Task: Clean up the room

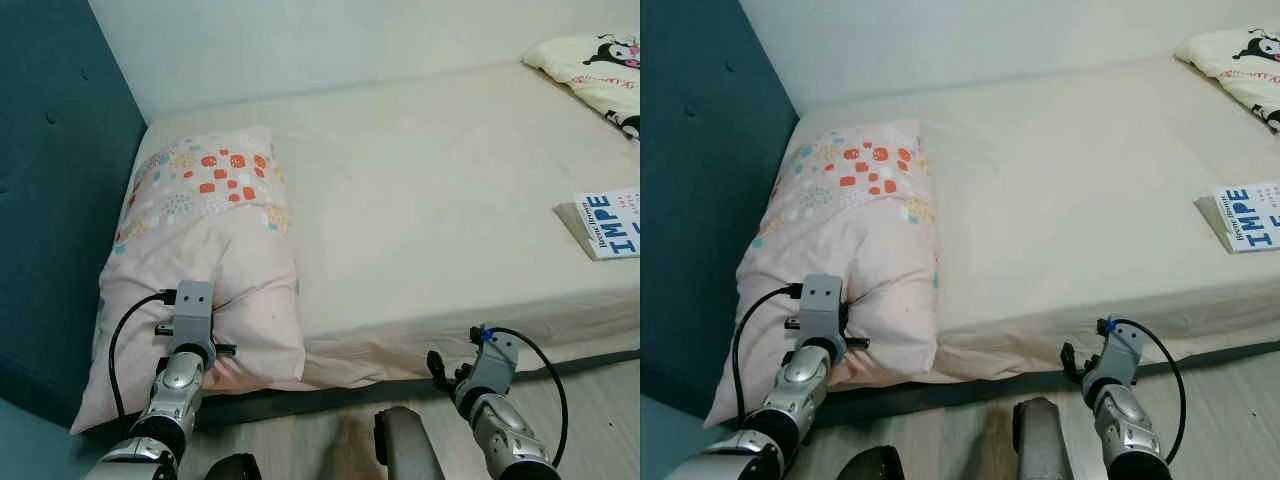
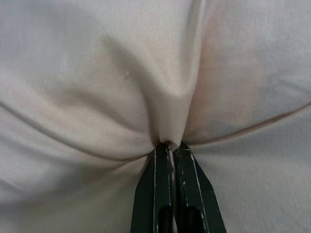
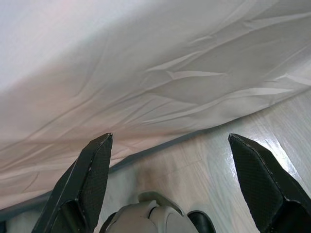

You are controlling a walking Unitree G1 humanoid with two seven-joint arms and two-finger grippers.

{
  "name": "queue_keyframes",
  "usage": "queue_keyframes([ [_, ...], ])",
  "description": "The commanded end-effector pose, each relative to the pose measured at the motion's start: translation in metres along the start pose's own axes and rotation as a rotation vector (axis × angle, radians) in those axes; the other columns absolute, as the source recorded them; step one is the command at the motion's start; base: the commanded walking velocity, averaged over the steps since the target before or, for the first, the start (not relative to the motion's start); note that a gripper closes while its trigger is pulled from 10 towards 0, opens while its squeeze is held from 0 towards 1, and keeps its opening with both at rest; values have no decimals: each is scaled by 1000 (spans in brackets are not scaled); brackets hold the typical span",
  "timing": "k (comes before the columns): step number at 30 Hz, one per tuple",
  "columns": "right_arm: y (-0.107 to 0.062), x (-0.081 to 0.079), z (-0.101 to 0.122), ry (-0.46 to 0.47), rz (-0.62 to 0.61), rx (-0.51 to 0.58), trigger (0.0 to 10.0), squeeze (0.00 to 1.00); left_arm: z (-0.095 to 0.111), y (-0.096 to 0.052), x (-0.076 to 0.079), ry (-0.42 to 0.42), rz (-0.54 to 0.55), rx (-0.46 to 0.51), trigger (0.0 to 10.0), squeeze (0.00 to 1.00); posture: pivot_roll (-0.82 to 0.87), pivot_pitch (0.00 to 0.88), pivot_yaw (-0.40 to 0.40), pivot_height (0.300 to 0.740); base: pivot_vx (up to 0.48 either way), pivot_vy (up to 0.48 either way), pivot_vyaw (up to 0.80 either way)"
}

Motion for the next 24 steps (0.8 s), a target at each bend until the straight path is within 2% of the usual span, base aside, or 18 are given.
queue_keyframes([
  [1, -1, 1, -2, 14, -1, -5, 10000, 0, -9, -2, -10, -2, 30, -48, 0, 0, -102, 137, 101, 576, 0, 0, 0],
  [5, -1, 1, -1, 14, -2, -3, 10000, 0, 6, 5, -11, -27, 35, -1, 0, 0, -104, 135, 101, 576, 0, 0, 0],
  [7, -1, 1, 1, 13, -2, -1, 10000, 0, 29, 12, -11, -59, 33, 79, 0, 0, -101, 134, 98, 576, 0, 0, 0],
  [9, -1, 1, 1, 13, -2, -1, 10000, 0, 29, 12, -11, -59, 33, 79, 0, 0, -101, 134, 98, 576, 0, 0, 0],
  [12, 0, -1, 2, 11, 3, 3, 10000, 0, 70, 21, -10, -116, 18, 228, 0, 0, -101, 132, 98, 576, 0, 0, 0],
  [13, 0, -1, 3, 11, 4, 3, 10000, 0, 80, 22, -10, -127, 15, 262, 0, 0, -100, 132, 97, 576, 0, 0, 0],
  [14, 0, -1, 3, 11, 4, 3, 10000, 0, 80, 22, -10, -127, 15, 262, 0, 0, -100, 132, 97, 576, 0, 0, 0],
  [15, 0, -1, 3, 12, 6, 4, 10000, 0, 91, 23, -10, -134, 13, 301, 0, 0, -98, 133, 96, 576, 0, 0, 0],
  [16, 0, -1, 3, 12, 6, 4, 10000, 0, 91, 23, -10, -134, 13, 301, 0, 0, -98, 133, 96, 576, 0, 0, 0],
  [17, 1, -2, 3, 11, 8, 5, 10000, 0, 109, 24, -9, -137, 10, 360, 0, 0, -98, 133, 96, 576, 0, 0, 0],
  [18, 1, -2, 4, 11, 9, 6, 10000, 0, 114, 24, -9, -139, 10, 379, 0, 0, -98, 133, 96, 576, 0, 0, 0],
  [22, 1, -3, 5, 11, 10, 9, 10000, 0, 125, 25, -6, -136, 9, 409, 0, 0, -101, 129, 97, 576, 0, 0, 0],
  [24, 1, -3, 5, 11, 9, 10, 10000, 0, 124, 26, -5, -136, 5, 400, 0, 0, -104, 128, 98, 576, 0, 0, 0],
])
Point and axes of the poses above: a point about 5 cm out from each wrist's last joint towards the gripper, its own y axis pointing out of the wrist towards the gripper, its own z axis along the axis of the wrist's last joint, x = y × z, the point moved 2 cm from there along y, pointing out of the wrist towards the gripper, and after that the axes turned 7 degrees about y, right-handed, at the moved point
